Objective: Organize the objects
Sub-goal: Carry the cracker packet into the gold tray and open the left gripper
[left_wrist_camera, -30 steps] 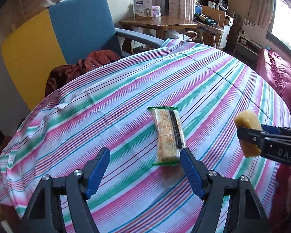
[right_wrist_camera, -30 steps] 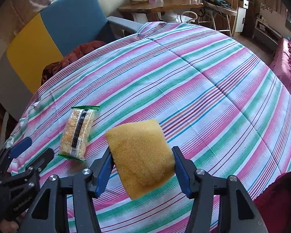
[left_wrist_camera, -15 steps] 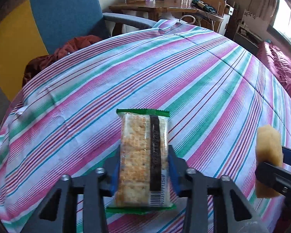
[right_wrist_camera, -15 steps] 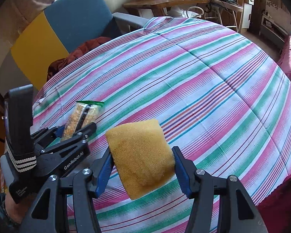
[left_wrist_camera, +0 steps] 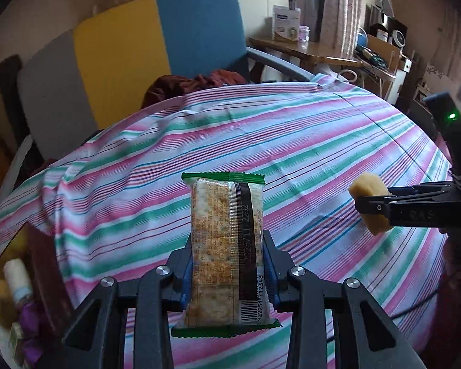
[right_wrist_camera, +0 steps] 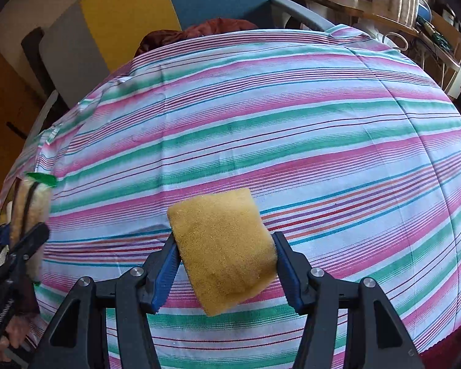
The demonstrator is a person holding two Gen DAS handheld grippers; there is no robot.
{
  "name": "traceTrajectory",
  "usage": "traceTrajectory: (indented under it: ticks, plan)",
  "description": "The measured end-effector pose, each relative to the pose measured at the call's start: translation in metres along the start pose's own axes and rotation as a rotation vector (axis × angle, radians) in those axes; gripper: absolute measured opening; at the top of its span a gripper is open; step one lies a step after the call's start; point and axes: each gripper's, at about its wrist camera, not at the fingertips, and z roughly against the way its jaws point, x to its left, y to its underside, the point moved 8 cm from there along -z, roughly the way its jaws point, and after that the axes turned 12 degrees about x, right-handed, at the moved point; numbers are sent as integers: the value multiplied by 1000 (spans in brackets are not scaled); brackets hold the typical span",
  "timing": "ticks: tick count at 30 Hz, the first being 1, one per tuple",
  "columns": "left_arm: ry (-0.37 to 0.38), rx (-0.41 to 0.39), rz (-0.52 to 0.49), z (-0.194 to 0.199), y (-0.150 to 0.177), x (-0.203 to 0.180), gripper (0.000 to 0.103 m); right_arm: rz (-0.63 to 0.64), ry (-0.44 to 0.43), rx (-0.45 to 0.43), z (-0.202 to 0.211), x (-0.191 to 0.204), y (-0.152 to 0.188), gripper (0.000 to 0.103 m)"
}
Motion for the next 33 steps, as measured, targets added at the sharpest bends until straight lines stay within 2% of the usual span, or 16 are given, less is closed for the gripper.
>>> traceTrajectory:
  ticks: [14, 23, 27, 30, 33]
  plan:
    - [-137, -136, 210, 103, 89, 112, 37, 75, 119, 13, -12, 2, -3, 59]
    - [-216, -152, 341, 127, 141, 176, 37, 142, 215, 20, -22, 6, -1, 59]
    - [-209, -140, 397, 127, 161, 199, 37, 156, 249, 17, -22, 6, 0, 58]
    - [-162, -129, 456, 125, 176, 218, 37, 160, 264, 14, -23, 6, 0, 58]
    - [-148, -137, 527, 131, 195, 244, 37, 162, 274, 12, -23, 9, 0, 58]
